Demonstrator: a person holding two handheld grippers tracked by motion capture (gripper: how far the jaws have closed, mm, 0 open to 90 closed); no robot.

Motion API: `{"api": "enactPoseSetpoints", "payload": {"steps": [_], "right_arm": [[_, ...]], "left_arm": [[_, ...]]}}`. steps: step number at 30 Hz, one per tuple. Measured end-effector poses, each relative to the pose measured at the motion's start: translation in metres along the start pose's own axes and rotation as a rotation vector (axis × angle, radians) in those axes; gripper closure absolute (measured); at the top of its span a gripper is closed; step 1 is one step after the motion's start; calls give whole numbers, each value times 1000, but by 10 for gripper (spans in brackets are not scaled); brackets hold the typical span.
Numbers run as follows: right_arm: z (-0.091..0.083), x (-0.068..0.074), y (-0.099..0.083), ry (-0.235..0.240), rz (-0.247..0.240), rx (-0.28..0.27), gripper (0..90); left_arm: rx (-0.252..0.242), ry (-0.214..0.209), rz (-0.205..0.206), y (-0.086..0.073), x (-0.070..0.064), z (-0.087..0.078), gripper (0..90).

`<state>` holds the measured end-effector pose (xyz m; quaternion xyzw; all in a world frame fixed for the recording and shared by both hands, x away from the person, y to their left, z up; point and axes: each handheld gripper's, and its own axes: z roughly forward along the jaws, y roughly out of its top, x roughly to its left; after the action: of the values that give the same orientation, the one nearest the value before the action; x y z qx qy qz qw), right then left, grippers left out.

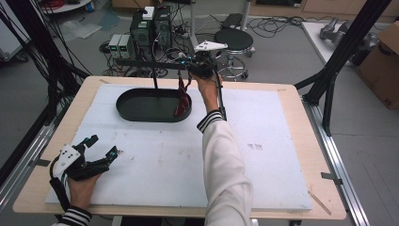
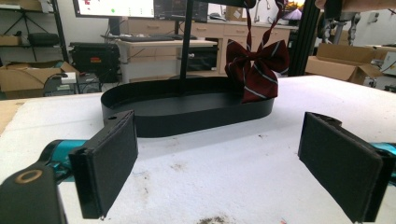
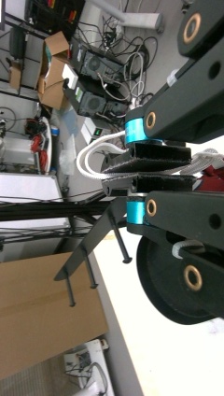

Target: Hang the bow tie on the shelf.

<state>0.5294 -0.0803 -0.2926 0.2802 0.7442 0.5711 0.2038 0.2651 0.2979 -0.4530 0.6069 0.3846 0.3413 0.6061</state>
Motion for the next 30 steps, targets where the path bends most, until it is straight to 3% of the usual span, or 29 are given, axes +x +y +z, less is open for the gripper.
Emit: {"api": "enactPoseSetpoints", "payload": {"steps": [8,16,23,28,30], "right_arm": [[-6,-1,-5,-16,-30,44,858],[-13,-7,-20,-15,-6,72,849],[-16,-9,-23,0,-6,92,824],[-18,-8,-26,11,3,119,733],[-19,-7,-27,11,-9,132,654]], "left_arm": [[1,0,3,0,0,0,125],[0,2,10,0,-1,0,125],[0,3,13,0,-1,0,125],[-2,2,11,0,-1,0,125],[-2,2,12,0,-1,0,125]]}}
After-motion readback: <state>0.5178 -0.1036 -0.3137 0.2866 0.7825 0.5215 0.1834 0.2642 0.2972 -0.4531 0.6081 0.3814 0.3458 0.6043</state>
